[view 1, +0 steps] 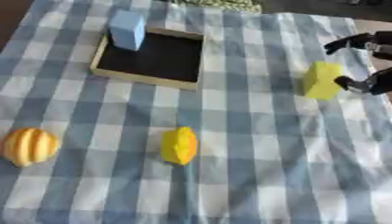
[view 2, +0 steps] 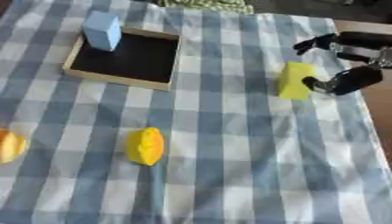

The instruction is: Pick up objects on the table and place them in the box.

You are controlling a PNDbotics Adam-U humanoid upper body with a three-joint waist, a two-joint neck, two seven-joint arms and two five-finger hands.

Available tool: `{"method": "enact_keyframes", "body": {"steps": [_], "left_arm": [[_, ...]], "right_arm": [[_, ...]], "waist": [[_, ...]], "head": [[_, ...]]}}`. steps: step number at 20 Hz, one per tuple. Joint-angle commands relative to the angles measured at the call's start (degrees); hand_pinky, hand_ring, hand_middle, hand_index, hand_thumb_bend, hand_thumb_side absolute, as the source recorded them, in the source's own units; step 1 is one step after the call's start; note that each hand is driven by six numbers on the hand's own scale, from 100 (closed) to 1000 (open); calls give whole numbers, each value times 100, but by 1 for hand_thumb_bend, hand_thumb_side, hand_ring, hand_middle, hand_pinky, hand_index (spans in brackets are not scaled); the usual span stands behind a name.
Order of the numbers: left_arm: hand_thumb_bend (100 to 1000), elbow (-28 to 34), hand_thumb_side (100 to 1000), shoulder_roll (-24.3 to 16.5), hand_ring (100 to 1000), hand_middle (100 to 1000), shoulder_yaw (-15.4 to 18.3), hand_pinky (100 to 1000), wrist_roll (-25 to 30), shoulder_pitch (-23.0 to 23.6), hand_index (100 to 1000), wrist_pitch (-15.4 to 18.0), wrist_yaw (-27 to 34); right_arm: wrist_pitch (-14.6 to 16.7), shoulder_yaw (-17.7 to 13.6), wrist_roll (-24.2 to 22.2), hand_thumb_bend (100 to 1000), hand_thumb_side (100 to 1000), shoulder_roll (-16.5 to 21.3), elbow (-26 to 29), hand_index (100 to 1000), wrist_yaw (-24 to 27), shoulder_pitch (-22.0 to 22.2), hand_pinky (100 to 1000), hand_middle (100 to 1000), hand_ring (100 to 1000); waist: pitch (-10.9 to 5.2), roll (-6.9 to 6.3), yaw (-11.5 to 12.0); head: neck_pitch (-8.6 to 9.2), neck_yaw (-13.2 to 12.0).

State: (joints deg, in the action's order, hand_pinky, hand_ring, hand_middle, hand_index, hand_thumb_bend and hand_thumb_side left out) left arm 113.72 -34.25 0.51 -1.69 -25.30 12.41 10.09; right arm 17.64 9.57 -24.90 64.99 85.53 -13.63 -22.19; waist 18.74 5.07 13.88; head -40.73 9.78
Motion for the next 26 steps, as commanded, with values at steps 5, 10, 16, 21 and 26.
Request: {"method": "enact_keyframes", "body": {"steps": [5, 10, 16, 21, 26], "left_arm": [[100, 87, 560, -60, 739, 683, 49, 940, 6, -40, 865, -31, 3], [100, 87, 560, -44, 739, 683, 56, 941, 11, -26, 864, -32, 8], [100, 87, 560, -29, 739, 683, 67, 942, 10, -14, 864, -38, 4], [100, 87, 560, -17, 739, 683, 69, 943, 19, -3, 864, -44, 2], [100, 87, 559, -3, 739, 684, 75, 944, 22, 12, 864, -49, 1]], "right_arm": [[145, -72, -84, 224, 380, 116, -80, 1000, 55, -81, 1000, 877, 1000], [123, -50, -38, 240, 390, 70, -142, 1000, -58, -102, 1000, 880, 1000], [65, -69, 128, 228, 389, 10, -204, 1000, -191, -124, 1000, 876, 1000], [-9, -78, 259, 231, 407, -34, -297, 1000, -280, -153, 1000, 877, 1000], [-2, -47, 234, 222, 391, -107, -454, 1000, -388, -208, 1000, 882, 1000]], "waist": [[-46, 21, -9], [-41, 16, -5], [-22, 17, -4], [-7, 13, -5], [10, 9, 5]], "head": [[71, 10], [83, 5], [92, 0], [102, -2], [109, 1]]}}
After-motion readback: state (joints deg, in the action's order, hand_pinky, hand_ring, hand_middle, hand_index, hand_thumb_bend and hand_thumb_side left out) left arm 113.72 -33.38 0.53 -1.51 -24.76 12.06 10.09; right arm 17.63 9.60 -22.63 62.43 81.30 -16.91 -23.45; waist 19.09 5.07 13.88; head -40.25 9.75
